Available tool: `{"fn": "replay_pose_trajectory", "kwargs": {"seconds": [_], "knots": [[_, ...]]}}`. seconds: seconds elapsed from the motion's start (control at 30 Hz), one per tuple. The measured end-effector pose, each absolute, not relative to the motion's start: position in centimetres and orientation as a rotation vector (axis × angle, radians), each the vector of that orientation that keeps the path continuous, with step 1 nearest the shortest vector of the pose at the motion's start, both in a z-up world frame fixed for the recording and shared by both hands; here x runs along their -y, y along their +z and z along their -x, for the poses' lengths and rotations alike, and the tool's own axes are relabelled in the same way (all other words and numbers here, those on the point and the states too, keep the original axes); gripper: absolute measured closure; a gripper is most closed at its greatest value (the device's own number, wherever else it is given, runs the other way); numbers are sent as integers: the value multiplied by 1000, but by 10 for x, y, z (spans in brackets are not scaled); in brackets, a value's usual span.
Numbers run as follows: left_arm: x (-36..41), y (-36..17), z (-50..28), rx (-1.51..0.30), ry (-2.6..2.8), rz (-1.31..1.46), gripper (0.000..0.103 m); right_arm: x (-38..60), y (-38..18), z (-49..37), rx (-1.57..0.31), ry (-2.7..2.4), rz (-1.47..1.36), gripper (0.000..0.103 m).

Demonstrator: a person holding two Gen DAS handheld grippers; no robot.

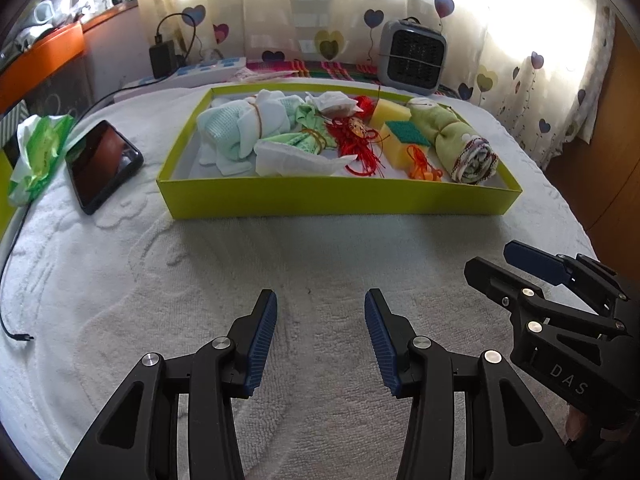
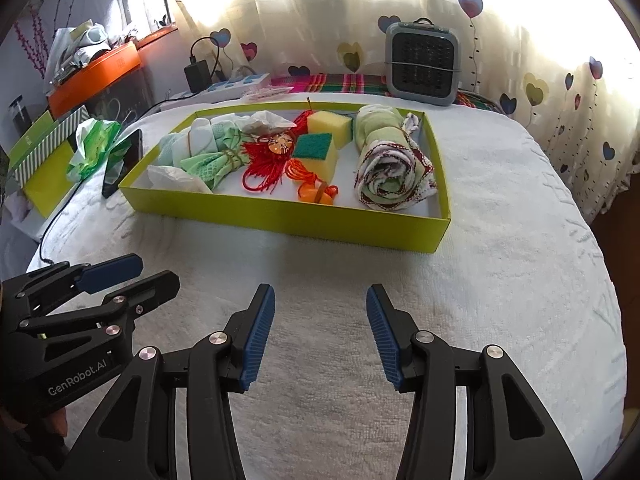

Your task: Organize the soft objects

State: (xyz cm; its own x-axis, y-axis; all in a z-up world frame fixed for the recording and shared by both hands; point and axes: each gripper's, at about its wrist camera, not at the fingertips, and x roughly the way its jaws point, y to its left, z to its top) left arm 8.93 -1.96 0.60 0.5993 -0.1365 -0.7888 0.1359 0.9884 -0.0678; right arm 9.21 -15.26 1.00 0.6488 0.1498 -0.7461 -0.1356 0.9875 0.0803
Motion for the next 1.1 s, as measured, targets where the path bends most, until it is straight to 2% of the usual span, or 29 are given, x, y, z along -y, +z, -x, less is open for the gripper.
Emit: {"fn": "replay_pose_trajectory", "kwargs": {"seconds": [0.23,0.37,1.1], "knots": [[24,4,-85,-891,-122,-14,58,156,4,-93,-875,134,-26,46],[28,2,-81,-874,-96,-22,55,157,2,-92,-875,121,-17,44],[31,1,-82,-875,-98,-12,46,152,0,-89,-874,88,18,41]]}}
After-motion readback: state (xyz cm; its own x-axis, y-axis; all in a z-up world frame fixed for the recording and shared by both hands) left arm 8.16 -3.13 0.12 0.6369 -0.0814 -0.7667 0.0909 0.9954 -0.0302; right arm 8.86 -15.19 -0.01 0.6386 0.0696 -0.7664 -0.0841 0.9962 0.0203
